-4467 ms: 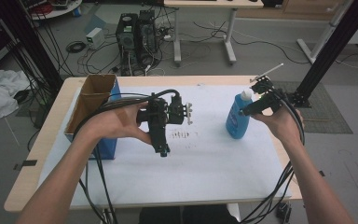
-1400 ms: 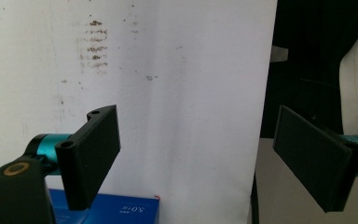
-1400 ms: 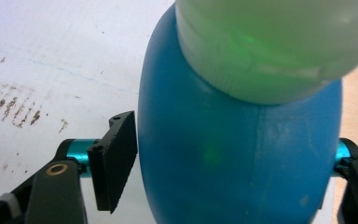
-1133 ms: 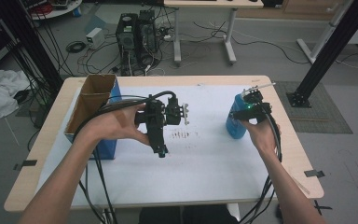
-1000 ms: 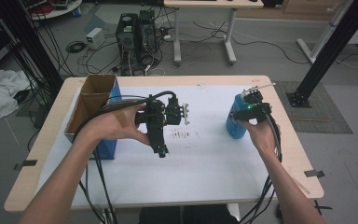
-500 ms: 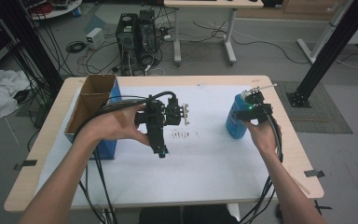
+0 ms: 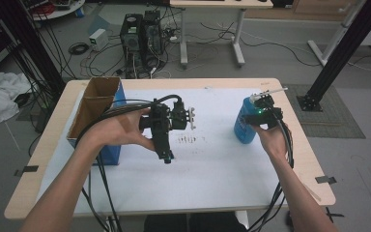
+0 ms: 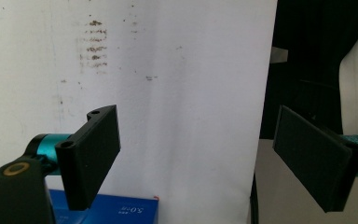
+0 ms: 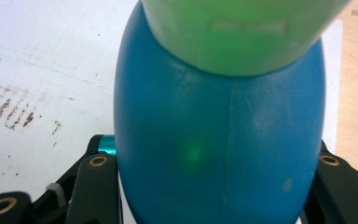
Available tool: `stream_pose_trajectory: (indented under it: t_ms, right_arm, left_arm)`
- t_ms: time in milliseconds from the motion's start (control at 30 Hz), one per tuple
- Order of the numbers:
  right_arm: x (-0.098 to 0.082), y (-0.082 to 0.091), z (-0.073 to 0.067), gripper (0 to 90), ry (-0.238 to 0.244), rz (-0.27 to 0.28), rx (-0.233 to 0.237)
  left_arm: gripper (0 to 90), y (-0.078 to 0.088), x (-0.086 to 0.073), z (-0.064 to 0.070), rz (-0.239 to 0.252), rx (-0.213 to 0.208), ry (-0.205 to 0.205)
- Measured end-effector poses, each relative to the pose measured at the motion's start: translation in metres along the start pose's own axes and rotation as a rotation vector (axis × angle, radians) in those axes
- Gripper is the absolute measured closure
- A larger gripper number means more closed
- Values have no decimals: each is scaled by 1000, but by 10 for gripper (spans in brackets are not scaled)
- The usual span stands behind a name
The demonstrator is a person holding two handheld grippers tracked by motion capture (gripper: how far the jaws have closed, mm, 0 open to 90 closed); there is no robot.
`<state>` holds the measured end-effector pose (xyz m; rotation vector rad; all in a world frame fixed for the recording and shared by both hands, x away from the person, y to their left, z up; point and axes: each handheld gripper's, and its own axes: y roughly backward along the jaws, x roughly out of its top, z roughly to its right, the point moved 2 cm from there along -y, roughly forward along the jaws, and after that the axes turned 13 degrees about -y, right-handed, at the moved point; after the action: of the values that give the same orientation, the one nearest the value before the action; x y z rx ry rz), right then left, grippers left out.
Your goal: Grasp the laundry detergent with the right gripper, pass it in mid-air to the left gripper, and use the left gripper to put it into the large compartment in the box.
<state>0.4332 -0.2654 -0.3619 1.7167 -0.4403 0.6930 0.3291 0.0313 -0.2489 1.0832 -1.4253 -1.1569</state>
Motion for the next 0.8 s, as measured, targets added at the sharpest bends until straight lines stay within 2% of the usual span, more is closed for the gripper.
stream_pose_trajectory:
  t_ms: [200, 300, 433, 533, 633, 800]
  right_arm:
    - [0, 0, 0, 459, 11, 2, 4]
    - [0, 1, -2, 459, 32, 1, 5]
    - [-1, 2, -5, 459, 51, -1, 29]
    - [-1, 5, -7, 459, 63, -2, 65]
    - [0, 8, -11, 459, 101, -4, 85]
    - [4, 19, -22, 459, 195, -9, 116]
  left_arm:
    - [149, 0, -1, 0, -1, -1, 4]
    - [149, 1, -2, -1, -2, -1, 4]
    - [149, 3, -3, -2, -2, 2, 11]
    - [149, 5, -3, -2, -2, 5, 15]
    - [149, 6, -4, -3, 0, 8, 17]
    - [149, 8, -6, -5, 6, 17, 24]
